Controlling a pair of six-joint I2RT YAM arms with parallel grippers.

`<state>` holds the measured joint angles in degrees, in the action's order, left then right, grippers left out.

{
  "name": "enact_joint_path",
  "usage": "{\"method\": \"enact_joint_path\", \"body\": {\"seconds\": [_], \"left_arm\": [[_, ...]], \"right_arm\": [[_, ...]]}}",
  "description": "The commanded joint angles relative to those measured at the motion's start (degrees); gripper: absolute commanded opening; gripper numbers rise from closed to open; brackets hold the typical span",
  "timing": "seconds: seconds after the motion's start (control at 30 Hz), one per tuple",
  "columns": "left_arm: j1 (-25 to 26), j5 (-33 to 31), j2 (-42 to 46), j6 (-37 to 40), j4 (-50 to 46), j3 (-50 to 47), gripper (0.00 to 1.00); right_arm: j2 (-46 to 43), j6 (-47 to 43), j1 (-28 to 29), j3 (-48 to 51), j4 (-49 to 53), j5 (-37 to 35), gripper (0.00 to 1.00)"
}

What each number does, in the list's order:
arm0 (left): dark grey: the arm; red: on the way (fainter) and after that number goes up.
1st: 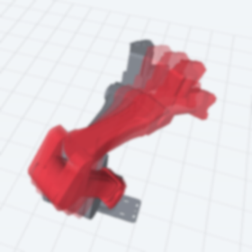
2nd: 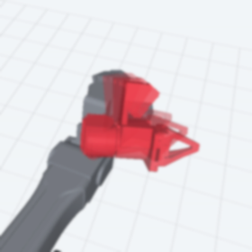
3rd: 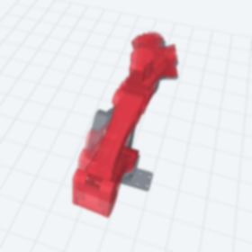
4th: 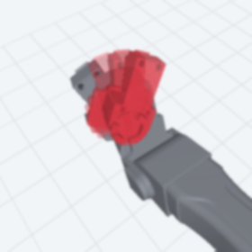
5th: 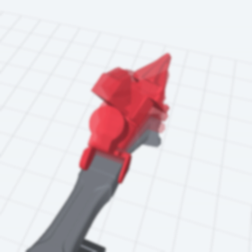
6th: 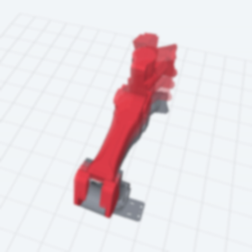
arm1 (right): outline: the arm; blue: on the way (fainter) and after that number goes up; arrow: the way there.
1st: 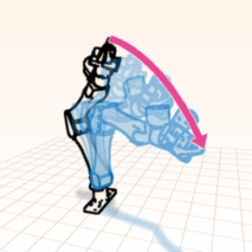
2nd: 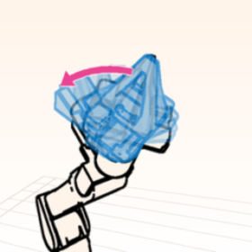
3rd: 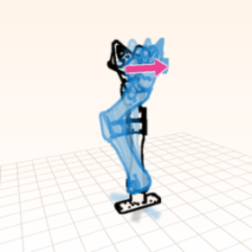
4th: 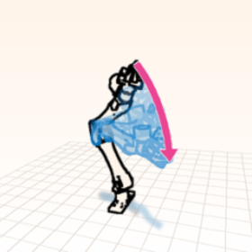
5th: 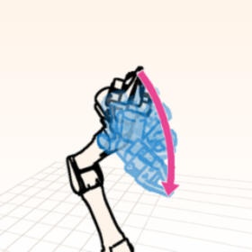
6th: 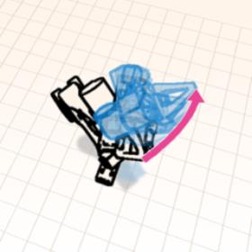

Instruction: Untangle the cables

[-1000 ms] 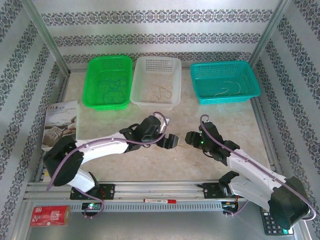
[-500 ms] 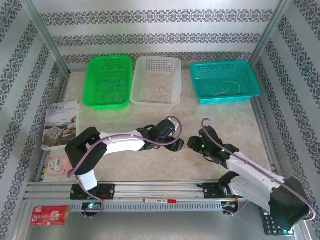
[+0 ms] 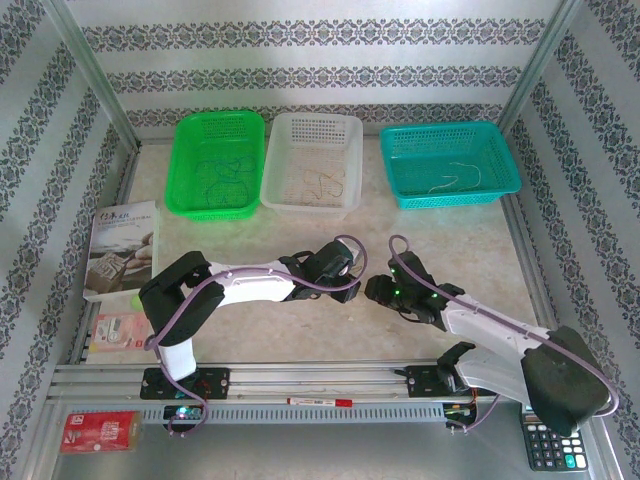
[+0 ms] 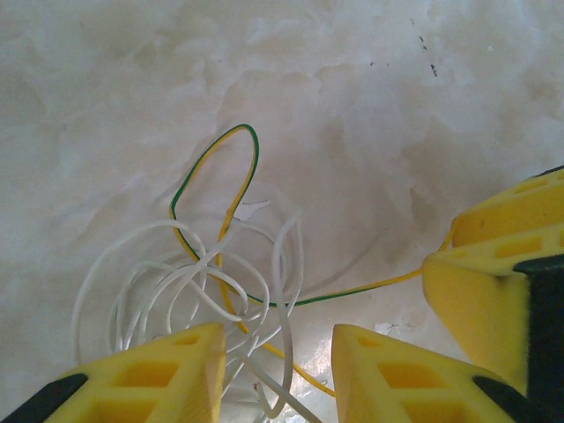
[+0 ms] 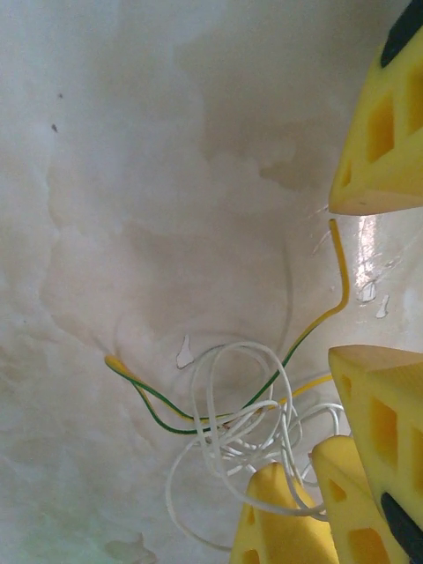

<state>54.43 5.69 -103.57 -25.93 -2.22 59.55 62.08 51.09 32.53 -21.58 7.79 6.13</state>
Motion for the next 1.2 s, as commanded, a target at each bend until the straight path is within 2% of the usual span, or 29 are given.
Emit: {"method": "enact_joint_path", "body": {"seconds": [0.0,0.1,0.13,0.2,0.33,0.5,0.83,1.17], "left_arm": [[0.5,-1.1,-0.4,-0.1,-0.6,0.5,0.36],[0.5,-1.1,-0.6,-0.1,-0.4,0.4,0.35],[0.5,-1.1,-0.7,-0.2,-0.3,0.4,0.35],[0.5,-1.4,-0.9,-0.5,0.2,0.2,0.32],[0.1,-2.3,-1.2,-1.4,0.1,-0.6,0.18],[-1.1,-3.2,-0.2,-2.3,-0.3,-2.6,0.00],[-2.0,-4.3,4.1,-2.5,-0.3,-7.7,0.00],[-2.1,-3.3,9.5,-4.5,1.9,-12.4,0.00]], "right_arm": [[1.1,0.0,0.8,-0.3,-3.0,1.1,0.41],[1.6,0.4,0.8,0.1,-4.5,0.9,0.30],[1.8,0.4,0.8,0.1,-4.9,0.7,0.22],[1.6,-0.3,0.7,-0.4,-5.2,1.0,0.00],[-3.2,-2.6,0.4,-3.3,-2.1,0.8,0.00],[-10.9,-6.5,-0.8,-11.5,5.2,1.1,0.00],[-11.8,-11.7,-1.5,-31.1,9.9,3.8,0.00],[-3.7,-14.1,-3.4,-46.1,7.0,3.5,0.00]]}}
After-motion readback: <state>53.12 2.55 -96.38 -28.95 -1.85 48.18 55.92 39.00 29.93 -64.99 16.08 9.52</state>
